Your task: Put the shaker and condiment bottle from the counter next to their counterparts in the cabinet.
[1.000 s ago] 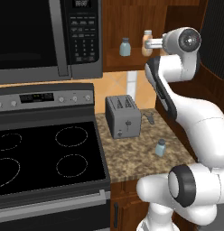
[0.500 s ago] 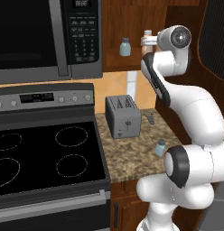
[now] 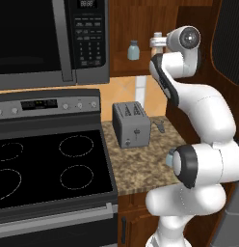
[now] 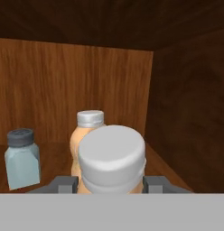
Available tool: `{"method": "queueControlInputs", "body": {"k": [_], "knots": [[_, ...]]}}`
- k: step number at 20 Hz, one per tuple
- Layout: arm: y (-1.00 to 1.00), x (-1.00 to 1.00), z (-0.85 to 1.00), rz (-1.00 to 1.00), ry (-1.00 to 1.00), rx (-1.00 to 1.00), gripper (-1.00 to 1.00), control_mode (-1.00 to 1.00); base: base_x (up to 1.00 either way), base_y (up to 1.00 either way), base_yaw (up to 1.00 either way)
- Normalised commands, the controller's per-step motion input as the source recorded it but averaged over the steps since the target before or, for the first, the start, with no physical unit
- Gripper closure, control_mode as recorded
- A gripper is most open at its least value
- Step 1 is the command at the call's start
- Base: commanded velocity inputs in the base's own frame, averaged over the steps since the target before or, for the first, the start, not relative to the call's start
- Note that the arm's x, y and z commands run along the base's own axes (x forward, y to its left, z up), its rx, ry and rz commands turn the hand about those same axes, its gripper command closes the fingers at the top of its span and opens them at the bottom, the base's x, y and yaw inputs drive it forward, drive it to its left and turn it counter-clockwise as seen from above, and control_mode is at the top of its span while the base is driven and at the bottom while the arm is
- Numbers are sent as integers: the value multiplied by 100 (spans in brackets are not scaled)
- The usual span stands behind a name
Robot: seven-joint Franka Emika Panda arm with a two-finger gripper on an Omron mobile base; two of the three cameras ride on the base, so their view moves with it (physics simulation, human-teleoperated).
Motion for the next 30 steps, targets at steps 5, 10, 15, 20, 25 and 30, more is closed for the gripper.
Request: {"method": "queueControlInputs", "body": {"k": [5,10,15,20,25,30], "knots": [[-11,17,-1,0,0,0,100,-100,0,0,0],[-9,27,-1,0,0,0,100,-100,0,0,0],[-4,13,-1,0,0,0,100,-100,0,0,0],[-1,8,-10,0,0,0,100,-100,0,0,0],[0,14,-17,0,0,0,-100,-100,0,0,0],[-8,15,-4,0,0,0,-100,-100,0,0,0]]}}
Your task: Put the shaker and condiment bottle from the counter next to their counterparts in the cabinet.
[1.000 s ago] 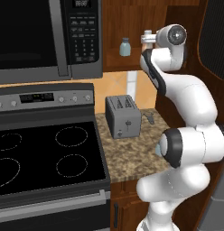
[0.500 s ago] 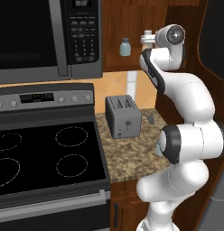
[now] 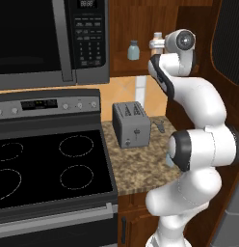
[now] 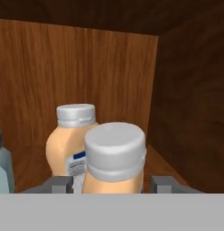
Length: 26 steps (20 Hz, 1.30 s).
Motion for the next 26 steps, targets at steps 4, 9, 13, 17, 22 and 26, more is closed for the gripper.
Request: {"method": "queueControlInputs", "body": {"k": [4,9,13,17,22,26], "knots": [[-11,11,0,0,0,0,-100,-100,0,0,0],[-11,3,0,0,0,0,-100,-100,0,0,0],[-6,-10,0,0,0,0,-100,-100,0,0,0],[0,-22,0,0,0,0,-100,-100,0,0,0],[2,-53,0,0,0,0,-100,-100,0,0,0],[21,-53,-2,0,0,0,-100,-100,0,0,0]]}}
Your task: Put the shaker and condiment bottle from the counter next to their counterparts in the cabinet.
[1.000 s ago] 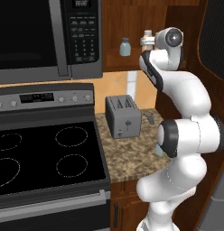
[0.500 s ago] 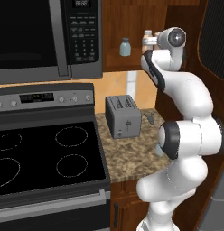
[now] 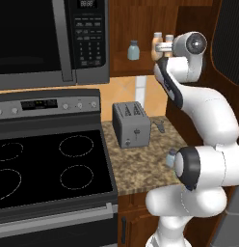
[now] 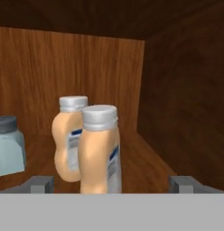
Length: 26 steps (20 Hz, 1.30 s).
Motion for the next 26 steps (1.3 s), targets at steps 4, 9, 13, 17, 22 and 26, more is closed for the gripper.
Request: {"method": "queueControlInputs", "body": {"k": [4,9,13,17,22,26], "knots": [[43,-49,-7,1,0,0,-100,-100,0,0,0],[17,-86,-1,-13,-6,0,-100,-100,0,0,0],[0,-85,-1,-34,-5,0,-100,-100,0,0,0],[0,-70,-17,-33,0,7,-100,-100,0,0,0],[0,-1,0,-2,2,3,-100,-100,0,0,0],[6,-28,-42,0,0,2,-100,-100,0,0,0]]}}
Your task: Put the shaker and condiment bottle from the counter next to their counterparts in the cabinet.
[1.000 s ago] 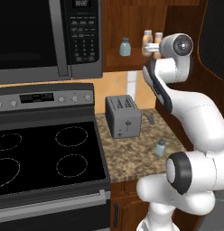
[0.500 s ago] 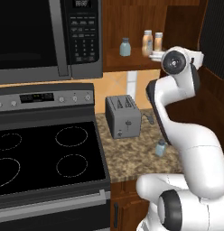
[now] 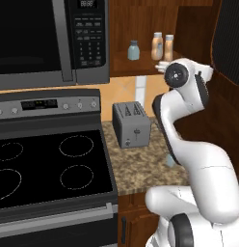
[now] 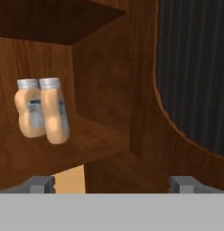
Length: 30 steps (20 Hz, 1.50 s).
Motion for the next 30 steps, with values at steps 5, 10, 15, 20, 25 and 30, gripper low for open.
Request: {"method": "queueControlInputs", "body": {"k": [5,10,15,20,25,30], "knots": [[25,-72,-55,-6,0,2,-100,-100,0,0,0],[11,-85,-50,-18,0,0,-100,-100,0,0,0],[0,-54,-60,-23,-1,0,-100,-100,0,0,0],[0,-17,-87,-9,0,0,-100,-100,0,0,0],[0,-18,-100,-4,0,1,-100,-100,0,0,0],[-4,-14,-100,-1,-3,1,-100,-100,0,0,0]]}}
